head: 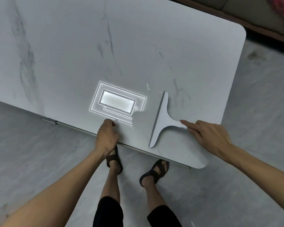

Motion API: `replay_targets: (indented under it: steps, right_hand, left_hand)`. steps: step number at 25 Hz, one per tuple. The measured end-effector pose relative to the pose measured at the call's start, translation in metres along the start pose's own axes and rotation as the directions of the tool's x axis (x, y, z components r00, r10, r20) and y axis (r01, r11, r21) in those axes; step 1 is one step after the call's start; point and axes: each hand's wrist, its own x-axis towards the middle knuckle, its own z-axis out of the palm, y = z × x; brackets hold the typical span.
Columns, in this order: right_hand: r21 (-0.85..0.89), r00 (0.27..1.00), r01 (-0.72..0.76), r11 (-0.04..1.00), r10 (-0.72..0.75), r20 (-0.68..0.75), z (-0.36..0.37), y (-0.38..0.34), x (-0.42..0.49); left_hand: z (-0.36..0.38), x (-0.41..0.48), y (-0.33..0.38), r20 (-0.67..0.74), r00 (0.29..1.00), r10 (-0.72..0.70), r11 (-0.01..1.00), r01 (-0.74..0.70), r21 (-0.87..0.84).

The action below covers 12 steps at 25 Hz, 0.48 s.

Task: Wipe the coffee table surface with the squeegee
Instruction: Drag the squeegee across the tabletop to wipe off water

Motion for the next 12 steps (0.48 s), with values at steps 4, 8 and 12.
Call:
replay_targets:
  steps: [4,8,12]
  right_hand:
    - [0.121,0.966,0.257,0.959,-0.258,-0.007,0.009,-0.063,0.02]
    - [0.033,0.857,0.497,0.867,-0.496,0.138,0.037,-0.122,0.052]
    - [-0.009,0.876,0.468,0.884,-0.462,0.135,0.046,-0.091,0.045]
  left_hand:
    - [0.001,-0.01,-0.018,-0.084,0.993,-0.085,0.994,0.079,-0.07]
    - [0.004,-0.011,-0.035,-0.112,0.985,-0.13,0.99,0.124,-0.062]
    - [0.016,-0.015,-0.031,-0.042,0.999,-0.012,1.0,0.013,0.02]
